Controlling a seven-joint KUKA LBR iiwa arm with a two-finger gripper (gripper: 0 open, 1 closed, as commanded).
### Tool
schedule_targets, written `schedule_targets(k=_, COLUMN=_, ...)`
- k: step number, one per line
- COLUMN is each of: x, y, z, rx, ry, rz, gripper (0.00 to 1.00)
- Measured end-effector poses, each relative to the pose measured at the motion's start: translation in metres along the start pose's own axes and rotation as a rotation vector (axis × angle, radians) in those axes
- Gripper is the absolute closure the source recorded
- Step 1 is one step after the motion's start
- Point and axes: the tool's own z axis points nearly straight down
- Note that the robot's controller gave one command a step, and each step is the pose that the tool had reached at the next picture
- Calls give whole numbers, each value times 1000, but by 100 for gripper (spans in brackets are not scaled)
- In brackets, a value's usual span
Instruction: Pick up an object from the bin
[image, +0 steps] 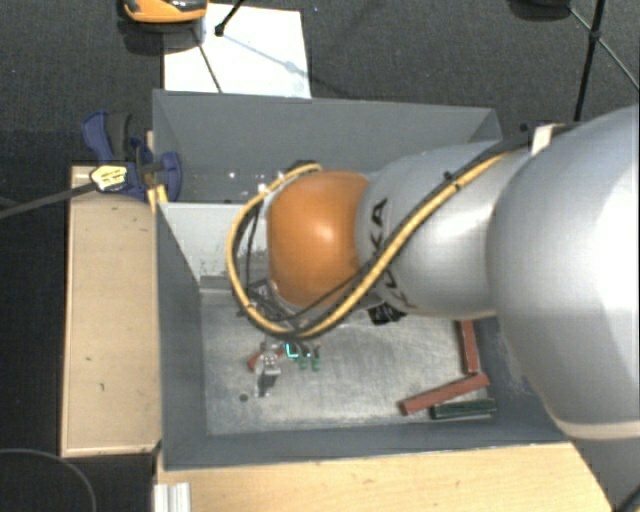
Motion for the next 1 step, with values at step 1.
schedule_targets(k=1, x=-2, y=-1, z=-4, rx=-2, ry=-8, rz=6, gripper=0)
